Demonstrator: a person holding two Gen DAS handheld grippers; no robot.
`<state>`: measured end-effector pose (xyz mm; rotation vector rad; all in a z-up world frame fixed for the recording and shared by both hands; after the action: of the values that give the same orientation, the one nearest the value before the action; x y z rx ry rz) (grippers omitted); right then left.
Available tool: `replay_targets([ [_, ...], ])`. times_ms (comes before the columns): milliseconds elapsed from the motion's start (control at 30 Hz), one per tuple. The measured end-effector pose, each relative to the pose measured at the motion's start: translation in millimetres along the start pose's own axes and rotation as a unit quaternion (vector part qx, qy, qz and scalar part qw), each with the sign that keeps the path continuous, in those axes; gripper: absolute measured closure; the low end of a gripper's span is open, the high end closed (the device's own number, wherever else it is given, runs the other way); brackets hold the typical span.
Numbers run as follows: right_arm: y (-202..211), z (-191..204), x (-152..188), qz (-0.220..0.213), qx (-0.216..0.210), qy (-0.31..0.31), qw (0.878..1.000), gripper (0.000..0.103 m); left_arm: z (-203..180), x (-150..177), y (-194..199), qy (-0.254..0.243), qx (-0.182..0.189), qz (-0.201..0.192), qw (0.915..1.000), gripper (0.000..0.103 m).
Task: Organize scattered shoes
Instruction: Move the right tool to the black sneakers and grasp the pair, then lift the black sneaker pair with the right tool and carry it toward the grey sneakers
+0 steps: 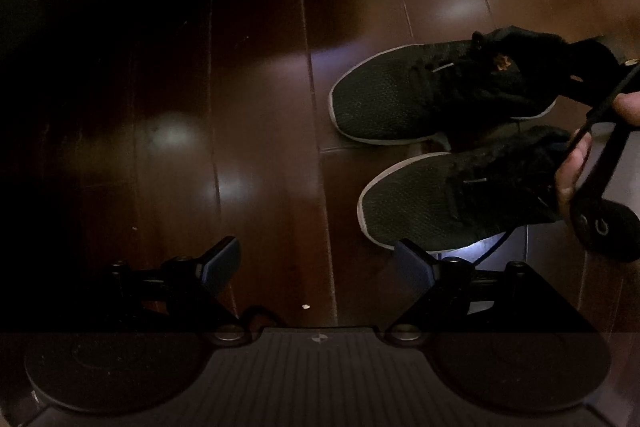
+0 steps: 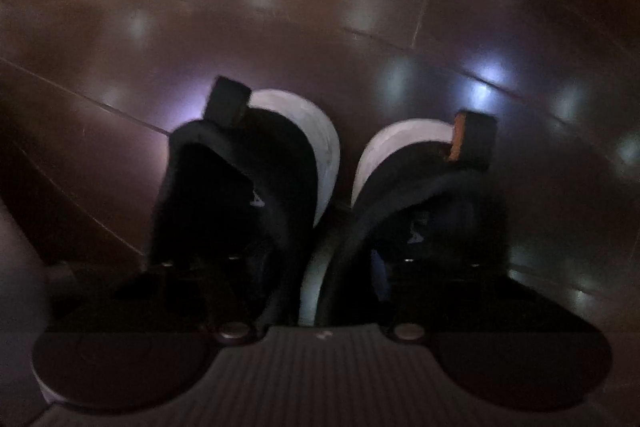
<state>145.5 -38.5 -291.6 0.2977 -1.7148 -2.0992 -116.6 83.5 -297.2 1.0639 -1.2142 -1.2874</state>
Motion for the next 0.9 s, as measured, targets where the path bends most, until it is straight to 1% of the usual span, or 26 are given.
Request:
replay_targets([
  [133,-1.6,-0.2,3.8,-0.009,0.006,0.016,1.0,0.052,-1.3,0.5,-1.2,-0.002,-0.002,0.0,1.0,0.015],
  [233,-2.7,-0.3,6.7,-0.015,0.011,0.028,0.999,0.052,-2.9,2.0,-0.7,-0.003,-0.003,0.002,1.0,0.015],
  [267,-3.1,-0.3,7.6,-0.017,0.013,0.032,0.999,0.053,-3.8,2.7,0.1,-0.004,-0.003,0.002,1.0,0.015],
  [367,-4.3,-0.4,10.5,-0.024,0.017,0.043,0.999,0.062,-5.6,4.0,3.5,-0.006,-0.003,0.001,1.0,0.015],
  [467,-2.3,-4.6,14.6,-0.032,0.016,0.045,0.998,0.067,-7.2,5.1,6.5,-0.009,-0.006,-0.002,0.9999,0.015],
  [633,3.1,-19.4,26.8,-0.046,0.013,0.039,0.998,0.07,-7.4,7.5,4.5,-0.008,-0.012,0.005,0.9999,0.015],
  [700,4.0,-28.9,32.2,-0.047,0.01,0.028,0.998,0.071,-9.5,7.5,2.9,-0.015,-0.023,0.008,0.9996,0.015],
  [767,4.9,-35.0,36.7,-0.049,0.008,0.023,0.998,0.073,-10.0,7.4,2.5,-0.017,-0.028,0.006,0.9995,0.015],
  [833,6.1,-41.6,42.0,-0.054,0.005,0.02,0.998,0.077,-11.1,6.8,3.6,-0.021,-0.033,0.0,0.9992,0.015],
  [900,11.0,-55.3,46.1,-0.058,-0.001,0.006,0.998,0.078,-15.0,6.3,4.9,-0.03,-0.037,-0.004,0.9988,0.015],
])
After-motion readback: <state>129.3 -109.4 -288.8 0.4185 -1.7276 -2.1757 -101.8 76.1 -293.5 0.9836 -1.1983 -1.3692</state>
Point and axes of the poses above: each gripper's, at about its wrist camera, not at the fingertips, and y roughly against the way its jaws point, z to its left, x to its underside, the point moved 3 cm from there along -y, roughly the way its jaws point, and after that the axes turned 1 degree about -y, right-handed, at the moved point
